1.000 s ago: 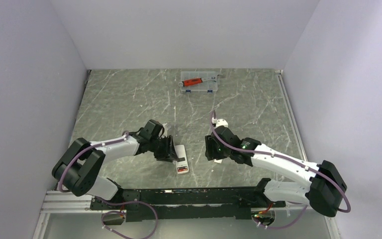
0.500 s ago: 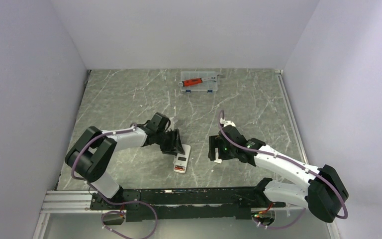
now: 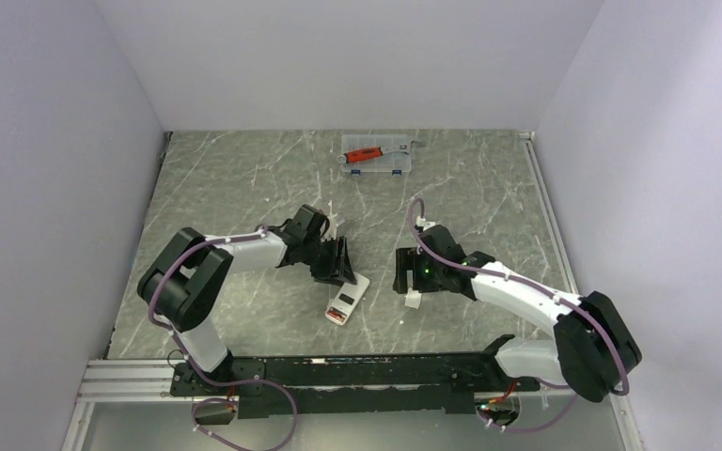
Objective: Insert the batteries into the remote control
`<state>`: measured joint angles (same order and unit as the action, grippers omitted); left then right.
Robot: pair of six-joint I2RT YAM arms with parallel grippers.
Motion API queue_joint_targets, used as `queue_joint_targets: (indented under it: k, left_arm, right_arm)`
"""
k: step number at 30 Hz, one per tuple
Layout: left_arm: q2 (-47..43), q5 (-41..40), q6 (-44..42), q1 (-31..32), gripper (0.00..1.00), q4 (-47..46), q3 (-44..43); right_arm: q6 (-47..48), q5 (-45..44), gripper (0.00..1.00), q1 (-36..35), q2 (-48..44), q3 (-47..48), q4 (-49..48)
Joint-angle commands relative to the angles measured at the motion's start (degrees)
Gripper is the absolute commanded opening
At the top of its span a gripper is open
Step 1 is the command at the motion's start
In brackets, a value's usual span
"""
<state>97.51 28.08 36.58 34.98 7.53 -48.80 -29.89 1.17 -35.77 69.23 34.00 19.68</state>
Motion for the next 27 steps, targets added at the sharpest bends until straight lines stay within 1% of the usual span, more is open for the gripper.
queue_joint_targets:
  k: [1, 8, 14, 20, 27]
  left_arm:
    - [-0.61, -2.79, -2.94, 0.17, 0.51, 3.23, -1.62]
    - [-3.46, -5.81, -3.94, 0.17, 0.51, 7.38, -1.44]
    - [-5.66, -6.58, -3.43, 0.17, 0.51, 7.54, 0.19]
    - [-6.87, -6.81, -2.79, 0.17, 0.51, 7.26, 1.47]
    - [-8.08, -7.20, -2.26, 0.17, 0.51, 7.41, 2.68]
  right_arm:
    - [2.35, 4.19, 0.84, 1.70, 2.41, 0.46, -4.95]
    - [2.16, 5.20, 0.84, 2.51, 3.83, -0.97, -6.85]
    - [2.24, 4.19, 0.83, 2.57, 3.46, -2.60, -6.17]
    - [2.65, 6.11, 0.79, 2.59, 3.62, -4.16, -6.29]
    - [1.18, 7.64, 0.76, 2.48, -0.41, -6.45, -5.44]
